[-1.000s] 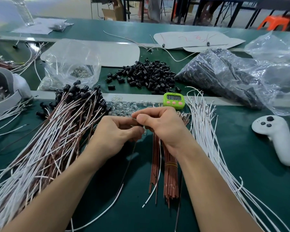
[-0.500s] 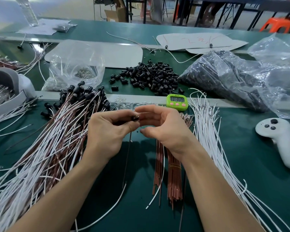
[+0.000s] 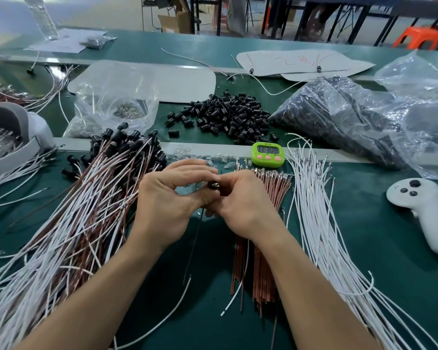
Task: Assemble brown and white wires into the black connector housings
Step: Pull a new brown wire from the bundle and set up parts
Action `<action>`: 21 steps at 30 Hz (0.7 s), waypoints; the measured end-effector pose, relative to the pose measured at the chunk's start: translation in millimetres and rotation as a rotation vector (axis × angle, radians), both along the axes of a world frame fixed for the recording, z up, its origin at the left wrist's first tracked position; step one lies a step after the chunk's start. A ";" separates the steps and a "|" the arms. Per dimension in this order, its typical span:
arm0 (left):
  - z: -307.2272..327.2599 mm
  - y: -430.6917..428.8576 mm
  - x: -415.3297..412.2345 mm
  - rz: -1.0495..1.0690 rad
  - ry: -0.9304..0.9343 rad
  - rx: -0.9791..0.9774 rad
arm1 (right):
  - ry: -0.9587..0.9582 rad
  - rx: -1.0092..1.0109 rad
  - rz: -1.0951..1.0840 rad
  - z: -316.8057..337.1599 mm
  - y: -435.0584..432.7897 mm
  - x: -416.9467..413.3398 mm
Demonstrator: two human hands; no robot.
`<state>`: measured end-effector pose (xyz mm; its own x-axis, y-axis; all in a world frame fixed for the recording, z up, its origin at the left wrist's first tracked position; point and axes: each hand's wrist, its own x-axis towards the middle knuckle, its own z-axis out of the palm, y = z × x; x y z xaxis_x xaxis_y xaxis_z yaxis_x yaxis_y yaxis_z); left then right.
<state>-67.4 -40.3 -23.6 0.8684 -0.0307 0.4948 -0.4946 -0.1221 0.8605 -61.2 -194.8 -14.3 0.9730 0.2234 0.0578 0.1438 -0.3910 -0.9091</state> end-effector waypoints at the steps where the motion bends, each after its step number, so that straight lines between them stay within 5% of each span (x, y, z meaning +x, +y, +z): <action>1: 0.5 -0.1 0.3 -0.001 -0.016 0.015 | -0.001 -0.004 -0.006 0.5 -0.2 -0.4; 21: -3.0 1.1 0.5 -0.018 -0.001 -0.030 | -0.003 -0.104 -0.037 3.5 -2.1 -1.9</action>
<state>-66.9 -39.2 -26.7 0.8672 -0.0311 0.4971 -0.4978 -0.0873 0.8629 -63.2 -196.8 -10.8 0.9807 0.1918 0.0388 0.1297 -0.4884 -0.8629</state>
